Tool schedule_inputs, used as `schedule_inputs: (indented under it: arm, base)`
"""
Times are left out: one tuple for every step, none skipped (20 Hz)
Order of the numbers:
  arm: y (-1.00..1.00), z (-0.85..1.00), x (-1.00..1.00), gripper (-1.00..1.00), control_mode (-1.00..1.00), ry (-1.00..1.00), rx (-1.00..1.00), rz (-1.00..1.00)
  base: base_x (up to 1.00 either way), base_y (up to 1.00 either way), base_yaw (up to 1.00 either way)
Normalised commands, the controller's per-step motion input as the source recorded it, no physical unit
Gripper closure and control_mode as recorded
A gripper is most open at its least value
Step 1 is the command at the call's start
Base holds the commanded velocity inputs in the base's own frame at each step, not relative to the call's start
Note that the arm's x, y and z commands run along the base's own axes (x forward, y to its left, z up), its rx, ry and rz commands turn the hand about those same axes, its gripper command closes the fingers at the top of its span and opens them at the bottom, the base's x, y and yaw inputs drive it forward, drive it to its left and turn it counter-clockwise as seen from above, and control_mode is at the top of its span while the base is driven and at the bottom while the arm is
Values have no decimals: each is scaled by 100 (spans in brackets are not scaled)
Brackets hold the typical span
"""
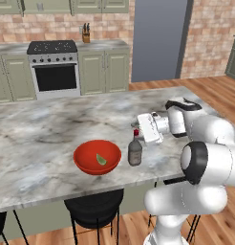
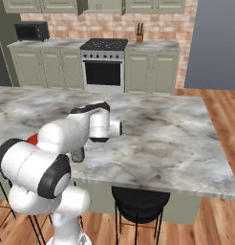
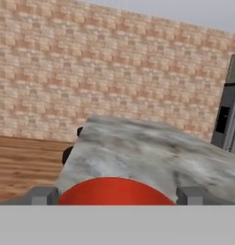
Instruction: There is a bowl on the dining counter. Grab a lemon wedge from the fridge and place it in the bowl. Then get the liquor bottle and glass cup from the cabinet and place them next to the bowl.
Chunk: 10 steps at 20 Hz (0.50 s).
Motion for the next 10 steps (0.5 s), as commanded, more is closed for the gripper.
schedule_inputs:
  arm:
    - [-4,78,-52,-100,-100,-2,1,-6]
    - [-1,77,-46,-100,-100,0,2,-5]
    - [-4,82,-52,-100,-100,0,1,-6]
    - [-2,81,-48,-100,-100,0,1,-6]
    - [-3,87,-49,-100,-100,0,0,-7]
    - [-3,85,-41,-100,-100,0,0,-7]
    - [-2,88,-43,-100,-100,0,0,-6]
    - [-4,84,-45,-100,-100,0,0,-6]
    - [-4,85,-49,-100,-100,0,0,-6]
    - [-4,74,-56,-100,-100,0,0,-9]
  base:
    - [0,0,0]
    - [0,0,0]
    - [0,0,0]
    - [0,0,0]
    - [0,0,0]
    - [0,0,0]
    - [0,0,0]
    - [0,0,0]
    - [0,0,0]
    - [0,0,0]
